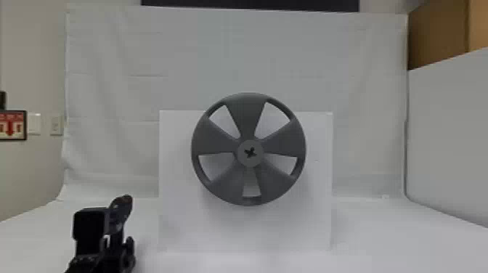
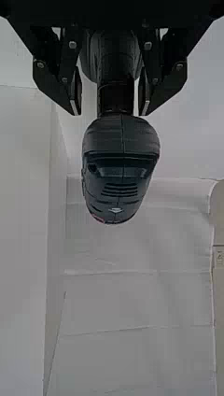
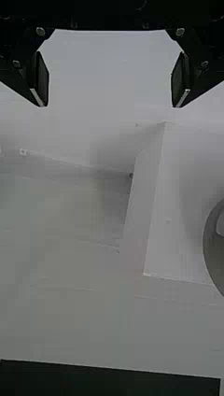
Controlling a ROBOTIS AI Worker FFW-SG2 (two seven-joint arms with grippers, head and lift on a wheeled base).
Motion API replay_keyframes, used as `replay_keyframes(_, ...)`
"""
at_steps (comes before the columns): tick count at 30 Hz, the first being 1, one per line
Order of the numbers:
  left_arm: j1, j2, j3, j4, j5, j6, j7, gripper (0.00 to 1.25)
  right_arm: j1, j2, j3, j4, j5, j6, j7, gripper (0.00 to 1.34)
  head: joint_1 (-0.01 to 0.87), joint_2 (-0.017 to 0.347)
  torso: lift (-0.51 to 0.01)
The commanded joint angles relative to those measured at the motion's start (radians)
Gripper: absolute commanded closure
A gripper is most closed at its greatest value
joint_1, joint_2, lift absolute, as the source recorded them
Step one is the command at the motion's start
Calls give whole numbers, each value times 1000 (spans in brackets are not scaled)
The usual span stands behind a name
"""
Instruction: Grasp the drill and bring into the middle of wheel
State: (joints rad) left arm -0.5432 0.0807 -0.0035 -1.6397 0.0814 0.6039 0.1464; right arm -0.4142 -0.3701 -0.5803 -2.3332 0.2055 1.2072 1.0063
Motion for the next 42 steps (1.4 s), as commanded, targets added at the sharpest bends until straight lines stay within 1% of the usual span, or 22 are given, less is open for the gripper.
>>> replay_keyframes(1,-3,-1,0,1,1,5,1,745,0,-1,0,0,0,0,0,280,0,0,-406)
replay_keyframes(7,-8,-1,-1,3,-3,22,1,780,0,-1,0,0,0,0,0,280,0,0,-406)
replay_keyframes(11,-9,-1,-1,3,-3,33,1,845,2,-1,-1,0,0,0,0,280,0,0,-406)
replay_keyframes(15,-8,-1,-6,3,-6,36,9,975,2,-1,-3,0,0,0,0,280,0,0,-406)
replay_keyframes(18,-6,-1,-6,3,8,36,24,1069,2,-1,-4,0,0,0,0,280,0,0,-406)
replay_keyframes(20,-3,1,0,3,26,34,32,1108,2,-1,-4,0,0,0,0,280,0,0,-406)
replay_keyframes(23,3,1,0,3,29,24,50,1200,2,-1,-4,0,0,0,0,280,0,0,-406)
replay_keyframes(27,12,1,0,3,26,-9,56,1207,3,-1,-6,0,0,2,0,280,0,0,-406)
replay_keyframes(35,23,2,7,1,34,-26,56,1208,5,-1,-7,0,0,2,0,280,0,0,-406)
replay_keyframes(38,32,2,14,-17,32,-26,48,1208,5,-1,-9,0,0,2,0,280,0,0,-406)
replay_keyframes(40,42,2,25,-38,24,-26,32,1208,5,0,-9,0,0,2,0,280,0,0,-406)
replay_keyframes(42,55,2,28,-69,21,-24,30,1208,6,0,-12,0,0,2,0,280,0,0,-406)
